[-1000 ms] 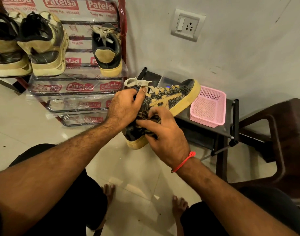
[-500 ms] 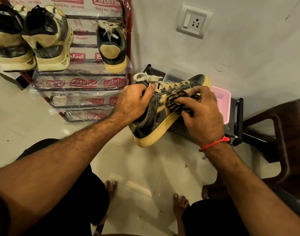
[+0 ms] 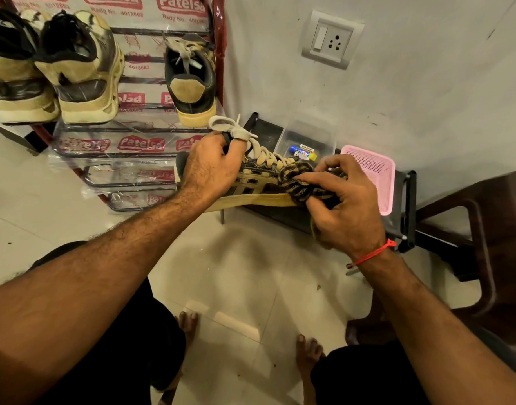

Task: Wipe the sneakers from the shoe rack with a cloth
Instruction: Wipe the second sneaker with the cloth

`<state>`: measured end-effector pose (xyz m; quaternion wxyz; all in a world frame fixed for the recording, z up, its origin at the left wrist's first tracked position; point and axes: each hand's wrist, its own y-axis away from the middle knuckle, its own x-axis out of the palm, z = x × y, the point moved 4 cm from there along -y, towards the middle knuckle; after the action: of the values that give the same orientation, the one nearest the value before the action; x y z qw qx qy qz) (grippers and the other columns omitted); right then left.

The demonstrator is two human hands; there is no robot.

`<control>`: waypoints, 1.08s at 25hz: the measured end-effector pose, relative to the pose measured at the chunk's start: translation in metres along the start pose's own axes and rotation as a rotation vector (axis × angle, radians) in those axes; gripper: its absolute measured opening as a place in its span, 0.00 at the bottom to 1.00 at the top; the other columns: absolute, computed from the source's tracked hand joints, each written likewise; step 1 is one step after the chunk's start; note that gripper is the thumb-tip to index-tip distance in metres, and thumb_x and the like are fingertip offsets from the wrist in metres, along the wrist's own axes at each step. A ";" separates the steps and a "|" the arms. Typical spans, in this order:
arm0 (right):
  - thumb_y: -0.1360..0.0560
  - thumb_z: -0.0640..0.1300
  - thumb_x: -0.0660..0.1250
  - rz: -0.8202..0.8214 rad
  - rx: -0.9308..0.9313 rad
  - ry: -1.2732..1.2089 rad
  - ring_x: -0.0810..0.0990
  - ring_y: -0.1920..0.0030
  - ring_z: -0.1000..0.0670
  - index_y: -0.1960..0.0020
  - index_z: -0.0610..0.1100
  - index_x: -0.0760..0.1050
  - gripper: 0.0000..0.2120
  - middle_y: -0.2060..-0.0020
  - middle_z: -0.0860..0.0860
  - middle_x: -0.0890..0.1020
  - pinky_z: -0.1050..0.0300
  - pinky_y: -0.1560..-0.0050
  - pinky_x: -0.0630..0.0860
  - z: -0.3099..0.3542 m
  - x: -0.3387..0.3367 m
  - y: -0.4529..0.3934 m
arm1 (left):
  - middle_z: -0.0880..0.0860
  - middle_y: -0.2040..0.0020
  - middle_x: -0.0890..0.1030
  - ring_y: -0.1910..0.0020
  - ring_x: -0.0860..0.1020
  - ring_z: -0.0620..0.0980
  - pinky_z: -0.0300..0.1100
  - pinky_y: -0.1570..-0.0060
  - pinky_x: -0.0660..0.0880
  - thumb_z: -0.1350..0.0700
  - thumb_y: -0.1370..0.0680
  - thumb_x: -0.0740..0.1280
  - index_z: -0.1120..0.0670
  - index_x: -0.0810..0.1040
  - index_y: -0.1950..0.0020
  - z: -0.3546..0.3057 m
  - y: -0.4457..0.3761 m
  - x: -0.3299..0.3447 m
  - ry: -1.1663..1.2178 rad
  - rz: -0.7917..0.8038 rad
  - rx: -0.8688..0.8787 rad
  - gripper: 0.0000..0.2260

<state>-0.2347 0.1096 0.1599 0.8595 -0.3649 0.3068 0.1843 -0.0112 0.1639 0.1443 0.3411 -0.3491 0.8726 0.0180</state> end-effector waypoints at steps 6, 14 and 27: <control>0.30 0.34 0.70 -0.085 0.234 0.087 0.77 0.47 0.49 0.44 0.46 0.84 0.16 0.49 0.50 0.76 0.69 0.43 0.74 -0.032 -0.024 -0.009 | 0.48 0.74 0.75 0.74 0.72 0.43 0.38 0.71 0.66 0.39 0.21 0.66 0.52 0.78 0.68 0.001 0.005 0.001 0.024 -0.003 0.047 0.22; 0.25 0.46 0.69 0.674 0.027 0.174 0.74 0.46 0.51 0.40 0.52 0.82 0.14 0.45 0.52 0.74 0.50 0.47 0.78 -0.006 0.013 0.009 | 0.52 0.72 0.78 0.71 0.78 0.53 0.50 0.67 0.77 0.35 0.26 0.65 0.54 0.79 0.67 0.006 0.012 -0.010 -0.058 -0.124 0.158 0.23; 0.25 0.44 0.68 0.422 0.248 0.154 0.74 0.46 0.49 0.39 0.47 0.81 0.15 0.48 0.51 0.74 0.50 0.45 0.78 -0.018 0.001 0.003 | 0.54 0.68 0.81 0.68 0.80 0.55 0.54 0.65 0.79 0.35 0.25 0.67 0.58 0.83 0.61 0.008 0.003 -0.014 0.060 -0.180 0.245 0.25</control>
<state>-0.2427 0.0982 0.1480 0.8143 -0.1978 0.4608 0.2922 -0.0011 0.1770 0.1458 0.3552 -0.3820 0.8432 -0.1297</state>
